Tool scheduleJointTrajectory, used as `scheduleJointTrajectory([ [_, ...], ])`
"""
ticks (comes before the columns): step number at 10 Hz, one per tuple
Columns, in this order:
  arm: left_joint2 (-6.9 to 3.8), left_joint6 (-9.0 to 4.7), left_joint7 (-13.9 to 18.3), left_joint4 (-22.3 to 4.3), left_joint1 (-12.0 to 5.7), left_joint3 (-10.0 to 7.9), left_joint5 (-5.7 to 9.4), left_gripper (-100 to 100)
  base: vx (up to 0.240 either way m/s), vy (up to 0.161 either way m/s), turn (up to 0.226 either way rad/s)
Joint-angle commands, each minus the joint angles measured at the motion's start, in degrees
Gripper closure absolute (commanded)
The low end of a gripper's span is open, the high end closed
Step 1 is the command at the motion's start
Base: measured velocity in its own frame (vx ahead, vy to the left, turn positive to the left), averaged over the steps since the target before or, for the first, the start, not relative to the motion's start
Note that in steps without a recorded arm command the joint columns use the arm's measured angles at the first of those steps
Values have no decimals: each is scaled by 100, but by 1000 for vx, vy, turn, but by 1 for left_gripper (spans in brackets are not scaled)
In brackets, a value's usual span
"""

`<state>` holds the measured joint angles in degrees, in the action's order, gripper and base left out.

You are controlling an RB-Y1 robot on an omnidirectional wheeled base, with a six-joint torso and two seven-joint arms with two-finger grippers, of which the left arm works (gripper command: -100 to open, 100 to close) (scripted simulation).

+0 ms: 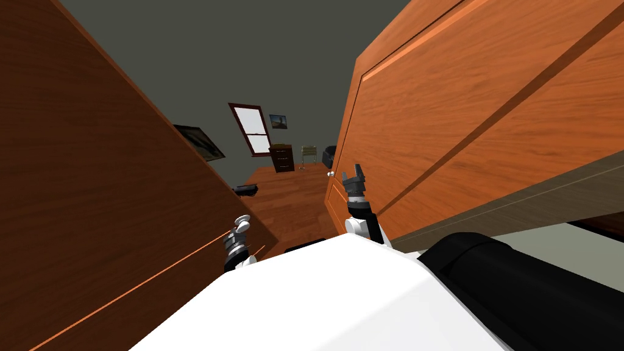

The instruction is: Push the door open

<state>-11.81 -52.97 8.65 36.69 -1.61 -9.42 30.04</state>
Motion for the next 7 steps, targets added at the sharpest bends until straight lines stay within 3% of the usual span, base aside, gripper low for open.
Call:
scheduleJointTrajectory([
  [1, -11, -74, 171, 88, -53, -8, 35, 100, 32, 19, -26],
  [3, -11, -74, 171, 88, -53, -8, 35, 100, 5, 5, 2],
  [5, 46, -66, 547, 88, -93, -54, 217, 100, 23, 19, -50],
  [6, 46, -66, 648, 88, -93, -54, 217, 100, 32, 29, -26],
  [7, 74, -62, 848, 89, -114, -78, 308, 100, 34, 25, -29],
])
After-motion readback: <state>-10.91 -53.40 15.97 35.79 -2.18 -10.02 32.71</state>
